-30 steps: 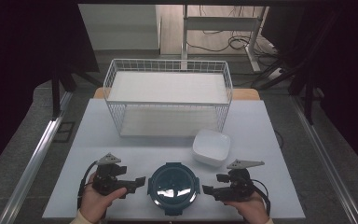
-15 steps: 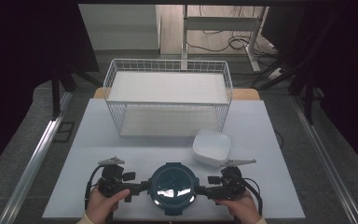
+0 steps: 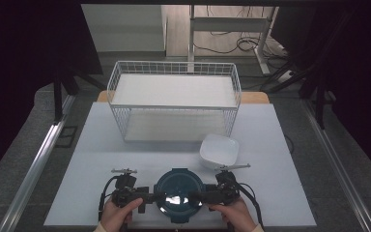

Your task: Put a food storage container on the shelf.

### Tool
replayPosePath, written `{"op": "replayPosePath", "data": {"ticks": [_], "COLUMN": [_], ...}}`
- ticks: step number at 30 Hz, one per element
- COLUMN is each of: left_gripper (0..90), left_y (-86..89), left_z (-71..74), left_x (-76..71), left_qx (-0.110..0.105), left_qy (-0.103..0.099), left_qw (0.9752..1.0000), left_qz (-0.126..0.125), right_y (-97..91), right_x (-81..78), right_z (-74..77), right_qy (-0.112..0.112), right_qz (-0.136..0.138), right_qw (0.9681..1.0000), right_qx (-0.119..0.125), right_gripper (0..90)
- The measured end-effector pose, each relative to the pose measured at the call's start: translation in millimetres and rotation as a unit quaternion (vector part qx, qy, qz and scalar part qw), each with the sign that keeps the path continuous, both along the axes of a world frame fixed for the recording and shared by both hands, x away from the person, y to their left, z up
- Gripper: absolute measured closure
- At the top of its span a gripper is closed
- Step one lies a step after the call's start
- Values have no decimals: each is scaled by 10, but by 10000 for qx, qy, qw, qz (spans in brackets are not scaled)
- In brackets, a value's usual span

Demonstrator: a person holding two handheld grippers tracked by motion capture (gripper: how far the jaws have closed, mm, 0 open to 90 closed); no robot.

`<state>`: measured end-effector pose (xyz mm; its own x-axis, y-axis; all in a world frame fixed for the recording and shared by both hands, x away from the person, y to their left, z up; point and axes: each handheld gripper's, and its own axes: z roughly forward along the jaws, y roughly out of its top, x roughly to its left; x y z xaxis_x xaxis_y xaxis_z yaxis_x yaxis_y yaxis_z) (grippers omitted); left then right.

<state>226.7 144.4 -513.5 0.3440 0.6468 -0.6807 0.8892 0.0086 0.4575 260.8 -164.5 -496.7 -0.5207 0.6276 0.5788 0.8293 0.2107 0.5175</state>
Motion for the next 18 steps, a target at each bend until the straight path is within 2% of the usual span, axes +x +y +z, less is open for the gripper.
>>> {"op": "replayPosePath", "data": {"ticks": [9, 13, 18], "left_gripper": [165, 248, 269], "left_y": [-38, -55, -62], "left_z": [-103, -137, -104], "left_x": [43, 45, 26], "left_qx": [-331, -587, -487], "left_qy": [249, 405, 339], "left_qw": [9990, 9970, 9980], "left_qz": [-184, -287, -239], "right_y": [55, 30, 2], "right_x": [-5, -8, -16], "right_z": [-95, -101, -84], "right_qy": [339, 435, 498], "right_qz": [-58, -195, -222], "right_qw": [9993, 9987, 9983], "right_qx": [160, 181, 189], "right_gripper": [143, 189, 230]}}
